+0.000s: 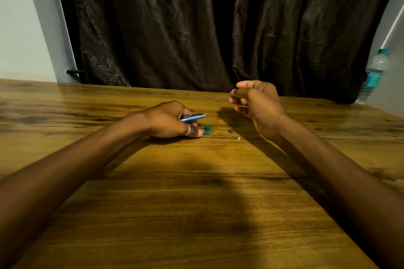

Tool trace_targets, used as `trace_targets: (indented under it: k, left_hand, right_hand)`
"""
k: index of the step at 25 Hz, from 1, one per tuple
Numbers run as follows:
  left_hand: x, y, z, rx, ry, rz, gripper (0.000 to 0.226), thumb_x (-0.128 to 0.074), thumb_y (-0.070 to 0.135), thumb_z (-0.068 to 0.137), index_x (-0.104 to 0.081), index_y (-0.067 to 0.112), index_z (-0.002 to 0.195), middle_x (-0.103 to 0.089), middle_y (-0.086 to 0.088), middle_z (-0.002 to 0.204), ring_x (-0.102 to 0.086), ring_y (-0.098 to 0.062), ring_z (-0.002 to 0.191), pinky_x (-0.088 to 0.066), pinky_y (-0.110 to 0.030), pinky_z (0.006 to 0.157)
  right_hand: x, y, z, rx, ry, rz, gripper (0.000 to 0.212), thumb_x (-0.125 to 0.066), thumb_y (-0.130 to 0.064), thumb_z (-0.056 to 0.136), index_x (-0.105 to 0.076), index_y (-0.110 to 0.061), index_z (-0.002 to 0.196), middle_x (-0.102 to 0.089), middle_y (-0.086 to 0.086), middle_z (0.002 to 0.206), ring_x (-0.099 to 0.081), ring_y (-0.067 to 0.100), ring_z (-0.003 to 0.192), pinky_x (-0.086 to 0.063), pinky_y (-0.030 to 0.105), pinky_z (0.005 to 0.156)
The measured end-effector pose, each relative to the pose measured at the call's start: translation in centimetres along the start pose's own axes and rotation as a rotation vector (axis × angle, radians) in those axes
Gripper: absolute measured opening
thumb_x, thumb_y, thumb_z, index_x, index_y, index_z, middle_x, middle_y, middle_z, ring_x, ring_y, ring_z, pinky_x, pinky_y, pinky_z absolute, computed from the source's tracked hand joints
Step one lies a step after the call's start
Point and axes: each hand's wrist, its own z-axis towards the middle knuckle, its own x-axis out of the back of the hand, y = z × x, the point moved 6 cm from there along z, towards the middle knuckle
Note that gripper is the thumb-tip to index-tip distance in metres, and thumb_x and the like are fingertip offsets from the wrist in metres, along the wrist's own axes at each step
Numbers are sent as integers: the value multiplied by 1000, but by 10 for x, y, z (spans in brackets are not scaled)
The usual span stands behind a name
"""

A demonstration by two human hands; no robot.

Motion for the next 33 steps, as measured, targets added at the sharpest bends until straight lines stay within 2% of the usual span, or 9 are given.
trace_targets:
  k: [2, 4, 6, 9, 12, 16, 26, 33]
  left_hand:
    - [4, 1, -1, -18, 3, -100, 45, -68, 58, 84, -65, 30, 120, -70, 3, 112, -64, -17, 105, -53, -40, 95]
    - [10, 0, 0, -51, 36, -216, 45, -55, 57, 93, -58, 35, 131, -67, 7, 122, -61, -14, 116, -49, -34, 97]
    - [15, -1, 1, -71, 36, -291, 39, -44, 49, 102, -51, 40, 139, -70, 8, 119, -59, -15, 116, -48, -29, 86]
    - [21, -1, -3, -69, 11, -338, 34, -39, 39, 106, -51, 46, 137, -73, 10, 112, -53, -13, 84, -42, -17, 58]
    - [22, -1, -3, -95, 14, -425, 33, -41, 34, 106, -54, 42, 136, -73, 6, 115, -47, -8, 68, -32, -17, 47]
    - [19, 1, -2, -122, 23, -516, 32, -44, 30, 106, -55, 39, 134, -73, 4, 110, -45, -5, 59, -28, -19, 46]
    - [13, 4, -2, -122, 20, -544, 28, -45, 31, 106, -59, 42, 127, -75, 5, 103, -45, -6, 57, -26, -21, 46]
    - [12, 8, -4, -113, 13, -544, 30, -44, 30, 106, -57, 38, 132, -74, 4, 105, -44, -5, 57, -26, -21, 47]
  right_hand:
    - [1, -1, 0, 1, 9, 1, 23, -65, -4, 89, -63, -13, 109, -74, 9, 97, -70, 12, 78, -54, 21, 58]
    - [2, -2, -1, 3, 16, 9, 25, -64, -4, 89, -62, -12, 112, -74, 9, 99, -70, 12, 79, -54, 20, 57]
    - [4, -5, -3, 13, 21, 14, 25, -63, -3, 90, -62, -11, 114, -73, 8, 98, -70, 12, 80, -55, 20, 58]
    - [5, -8, -6, 27, 28, 31, 26, -62, -2, 91, -62, -9, 116, -72, 7, 95, -69, 12, 80, -55, 22, 63]
    - [3, -11, -7, 44, 24, 70, 26, -63, 0, 90, -61, -7, 115, -71, 10, 93, -69, 13, 78, -55, 23, 63]
    - [-4, -14, -9, 73, -7, 139, 26, -64, 3, 89, -59, -5, 113, -70, 12, 89, -71, 11, 73, -57, 21, 66]
    - [-13, -17, -12, 123, -51, 233, 23, -62, 9, 89, -56, -1, 109, -70, 10, 79, -74, 16, 74, -61, 25, 77]
    - [-21, -16, -19, 162, -114, 167, 20, -63, 6, 90, -58, -2, 108, -71, 11, 81, -74, 16, 75, -61, 26, 78]
